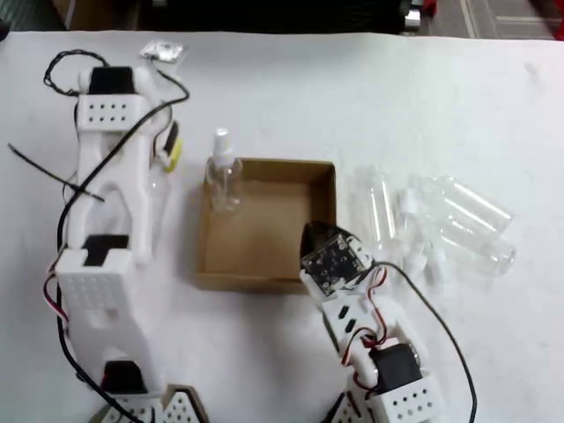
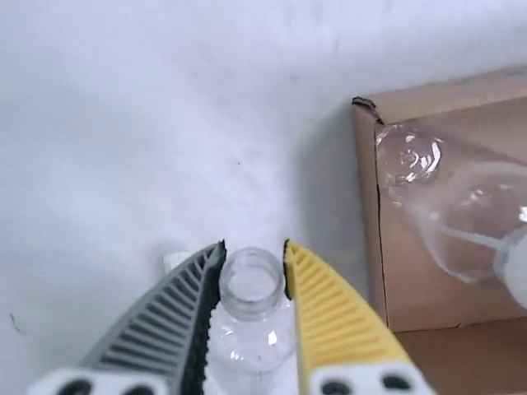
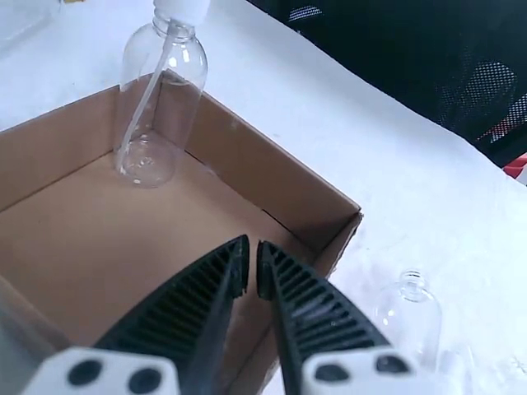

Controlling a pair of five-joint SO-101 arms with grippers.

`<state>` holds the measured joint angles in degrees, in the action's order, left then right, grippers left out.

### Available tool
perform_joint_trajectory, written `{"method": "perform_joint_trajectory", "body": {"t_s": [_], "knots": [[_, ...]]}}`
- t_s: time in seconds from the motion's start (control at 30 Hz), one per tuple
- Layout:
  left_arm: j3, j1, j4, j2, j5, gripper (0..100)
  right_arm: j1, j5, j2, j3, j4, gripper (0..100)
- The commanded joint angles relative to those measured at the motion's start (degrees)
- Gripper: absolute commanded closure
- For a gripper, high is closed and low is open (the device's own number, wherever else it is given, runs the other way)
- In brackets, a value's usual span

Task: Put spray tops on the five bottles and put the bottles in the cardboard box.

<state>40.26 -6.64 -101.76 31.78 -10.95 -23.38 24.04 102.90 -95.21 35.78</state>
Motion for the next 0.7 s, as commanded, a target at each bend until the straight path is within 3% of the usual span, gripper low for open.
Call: {"method": "perform_joint_trajectory", "body": {"t_s": [0.0,0.37,0.67], "knots": [[2.90,0.22,-0.53,-6.02,0.18,97,0.04,0.70,0.31,0.35,-1.19,98.4],[1.67,0.48,-0.62,-18.42,3.60,98,0.04,0.70,0.31,0.35,-1.19,98.4],[-16.79,4.62,2.81,-45.32,8.70,98,0.13,0.70,0.31,0.35,-1.19,98.4]]}}
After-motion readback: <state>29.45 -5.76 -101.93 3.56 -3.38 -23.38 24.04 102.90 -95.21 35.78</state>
